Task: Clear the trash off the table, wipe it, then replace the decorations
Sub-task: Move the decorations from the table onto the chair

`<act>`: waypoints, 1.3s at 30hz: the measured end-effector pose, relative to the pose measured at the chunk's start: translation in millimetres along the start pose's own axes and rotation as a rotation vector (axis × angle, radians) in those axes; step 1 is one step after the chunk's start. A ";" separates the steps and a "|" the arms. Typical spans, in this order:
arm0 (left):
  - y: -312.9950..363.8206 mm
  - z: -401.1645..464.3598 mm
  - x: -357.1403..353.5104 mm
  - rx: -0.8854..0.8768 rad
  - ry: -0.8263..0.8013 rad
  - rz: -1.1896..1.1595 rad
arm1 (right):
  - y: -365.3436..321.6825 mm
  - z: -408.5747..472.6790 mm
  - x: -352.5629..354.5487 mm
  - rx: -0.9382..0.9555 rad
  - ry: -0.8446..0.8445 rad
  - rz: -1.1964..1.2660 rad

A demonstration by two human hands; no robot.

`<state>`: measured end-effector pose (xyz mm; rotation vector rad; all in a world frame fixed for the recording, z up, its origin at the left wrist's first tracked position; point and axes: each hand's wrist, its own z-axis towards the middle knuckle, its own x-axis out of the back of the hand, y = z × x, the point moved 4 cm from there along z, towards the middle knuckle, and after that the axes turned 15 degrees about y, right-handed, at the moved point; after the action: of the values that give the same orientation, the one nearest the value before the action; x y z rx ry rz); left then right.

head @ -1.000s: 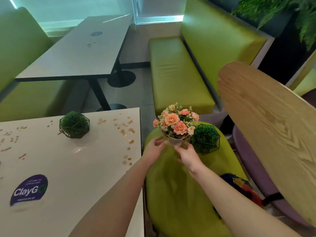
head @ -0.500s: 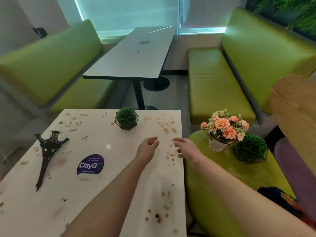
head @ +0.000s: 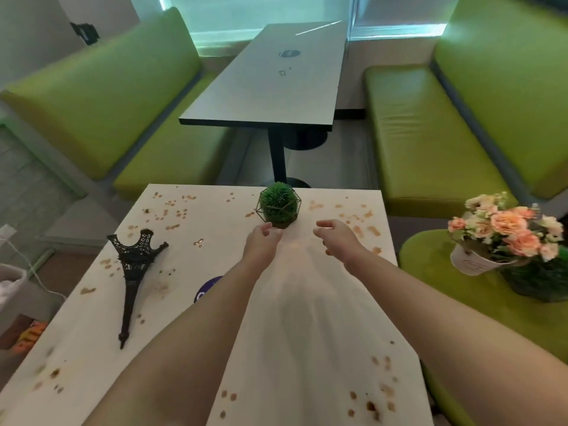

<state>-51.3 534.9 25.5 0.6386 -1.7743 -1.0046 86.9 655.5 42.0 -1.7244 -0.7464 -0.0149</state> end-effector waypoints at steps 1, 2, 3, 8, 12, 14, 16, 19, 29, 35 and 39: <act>-2.3 12.5 4.7 -0.004 0.004 0.006 | -2.6 6.0 -11.9 -0.001 0.012 0.001; -2.4 18.3 5.4 -0.010 0.005 0.016 | -3.4 9.7 -15.5 0.000 0.027 -0.003; -3.1 28.5 8.1 -0.016 0.011 0.026 | -6.1 15.1 -23.5 0.004 0.041 -0.006; -1.4 72.9 10.1 -0.047 0.033 0.108 | -16.6 41.5 -51.9 0.070 0.095 -0.103; -2.9 100.0 0.7 -0.054 0.015 0.141 | -17.3 63.6 -66.2 0.109 0.130 -0.197; -4.0 111.3 -5.8 -0.041 0.007 0.148 | -18.0 73.5 -72.0 0.109 0.131 -0.214; -3.3 120.8 -13.3 -0.043 0.005 0.125 | -19.8 81.9 -78.0 0.113 0.120 -0.218; -3.2 134.4 -27.0 -0.028 -0.008 0.085 | -20.1 93.2 -88.3 0.091 0.085 -0.182; -17.3 148.0 -39.9 0.201 -0.069 -0.058 | -17.2 95.4 -102.8 0.029 0.015 0.059; -28.9 123.3 -37.4 0.288 -0.059 -0.071 | -4.7 72.8 -92.8 -0.014 0.054 0.121; -38.0 97.2 -36.8 0.269 -0.067 -0.053 | 7.0 50.9 -75.0 -0.037 0.082 0.148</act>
<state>-126.3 577.5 -43.8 0.8302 -1.9795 -0.8372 11.9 664.5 -8.7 -1.7994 -0.5606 0.0021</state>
